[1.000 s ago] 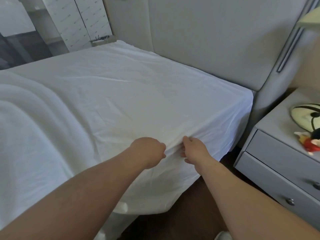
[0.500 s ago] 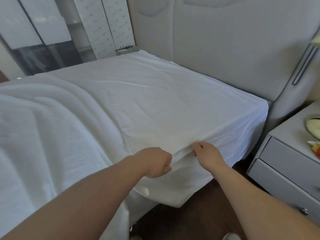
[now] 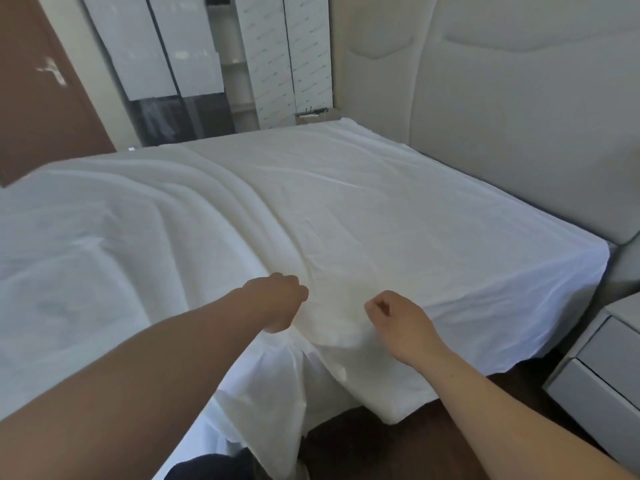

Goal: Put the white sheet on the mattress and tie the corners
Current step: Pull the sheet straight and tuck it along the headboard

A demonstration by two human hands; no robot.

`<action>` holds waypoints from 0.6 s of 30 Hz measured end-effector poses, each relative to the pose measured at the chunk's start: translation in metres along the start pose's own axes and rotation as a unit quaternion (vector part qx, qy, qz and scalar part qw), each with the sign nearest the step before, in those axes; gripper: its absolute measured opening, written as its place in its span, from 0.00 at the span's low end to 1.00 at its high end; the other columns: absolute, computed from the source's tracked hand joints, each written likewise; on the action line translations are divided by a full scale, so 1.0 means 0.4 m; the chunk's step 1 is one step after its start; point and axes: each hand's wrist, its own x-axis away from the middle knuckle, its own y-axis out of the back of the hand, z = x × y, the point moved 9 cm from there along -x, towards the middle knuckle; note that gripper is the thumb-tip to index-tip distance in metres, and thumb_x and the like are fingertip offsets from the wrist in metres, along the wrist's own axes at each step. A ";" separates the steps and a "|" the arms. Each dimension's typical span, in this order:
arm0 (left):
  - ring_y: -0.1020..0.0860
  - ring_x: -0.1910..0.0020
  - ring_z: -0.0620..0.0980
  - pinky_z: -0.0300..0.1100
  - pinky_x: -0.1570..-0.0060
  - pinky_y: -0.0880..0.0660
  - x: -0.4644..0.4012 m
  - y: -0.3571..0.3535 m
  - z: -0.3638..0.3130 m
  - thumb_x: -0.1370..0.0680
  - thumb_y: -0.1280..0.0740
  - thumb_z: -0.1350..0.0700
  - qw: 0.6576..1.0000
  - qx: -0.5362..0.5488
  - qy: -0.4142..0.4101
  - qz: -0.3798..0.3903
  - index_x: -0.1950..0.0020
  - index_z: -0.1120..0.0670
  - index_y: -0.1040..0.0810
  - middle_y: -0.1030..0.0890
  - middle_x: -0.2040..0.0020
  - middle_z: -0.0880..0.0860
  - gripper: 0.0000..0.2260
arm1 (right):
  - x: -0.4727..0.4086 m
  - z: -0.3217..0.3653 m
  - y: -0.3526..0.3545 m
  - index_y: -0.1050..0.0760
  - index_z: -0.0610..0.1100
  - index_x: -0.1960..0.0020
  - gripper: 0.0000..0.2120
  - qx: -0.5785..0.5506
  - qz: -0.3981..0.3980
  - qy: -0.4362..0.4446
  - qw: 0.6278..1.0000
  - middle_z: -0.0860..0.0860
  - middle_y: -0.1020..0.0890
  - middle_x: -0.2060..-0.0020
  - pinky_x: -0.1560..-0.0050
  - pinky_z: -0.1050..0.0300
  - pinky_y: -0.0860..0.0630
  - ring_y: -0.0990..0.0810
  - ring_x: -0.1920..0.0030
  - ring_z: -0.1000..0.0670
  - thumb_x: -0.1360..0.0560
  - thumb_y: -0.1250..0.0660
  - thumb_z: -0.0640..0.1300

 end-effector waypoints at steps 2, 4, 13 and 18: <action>0.33 0.28 0.55 0.57 0.36 0.27 -0.013 -0.017 0.024 0.21 0.38 0.63 0.999 -0.041 0.011 -0.012 0.22 0.48 0.34 0.34 0.26 0.50 0.27 | -0.010 -0.003 -0.014 0.23 0.49 0.46 0.10 0.002 0.000 0.019 1.000 0.56 0.19 0.52 0.55 0.58 0.27 0.22 0.54 0.57 0.17 0.40 0.53; 0.41 0.22 0.54 0.62 0.27 0.36 -0.031 -0.046 0.050 0.21 0.38 0.63 0.998 -0.063 0.012 -0.017 0.20 0.47 0.38 0.40 0.20 0.50 0.30 | -0.043 -0.006 -0.028 0.23 0.50 0.43 0.10 0.010 0.002 0.031 0.999 0.56 0.20 0.48 0.51 0.59 0.27 0.22 0.50 0.56 0.17 0.39 0.53; 0.26 0.36 0.55 0.70 0.25 0.49 -0.182 -0.056 0.109 0.22 0.40 0.63 0.999 -0.033 -0.028 -0.003 0.33 0.48 0.27 0.28 0.37 0.48 0.19 | -0.277 0.049 -0.039 0.26 0.49 0.31 0.18 0.123 0.011 0.048 0.991 0.50 0.24 0.34 0.39 0.55 0.30 0.24 0.37 0.49 0.17 0.39 0.56; 0.23 0.45 0.53 0.50 0.44 0.25 -0.256 -0.011 0.103 0.21 0.36 0.61 0.989 -0.072 -0.099 0.077 0.36 0.47 0.21 0.24 0.41 0.47 0.16 | -0.470 0.088 -0.107 0.41 0.53 0.20 0.31 0.236 0.021 0.058 0.970 0.50 0.44 0.18 0.20 0.39 0.48 0.49 0.18 0.47 0.18 0.43 0.64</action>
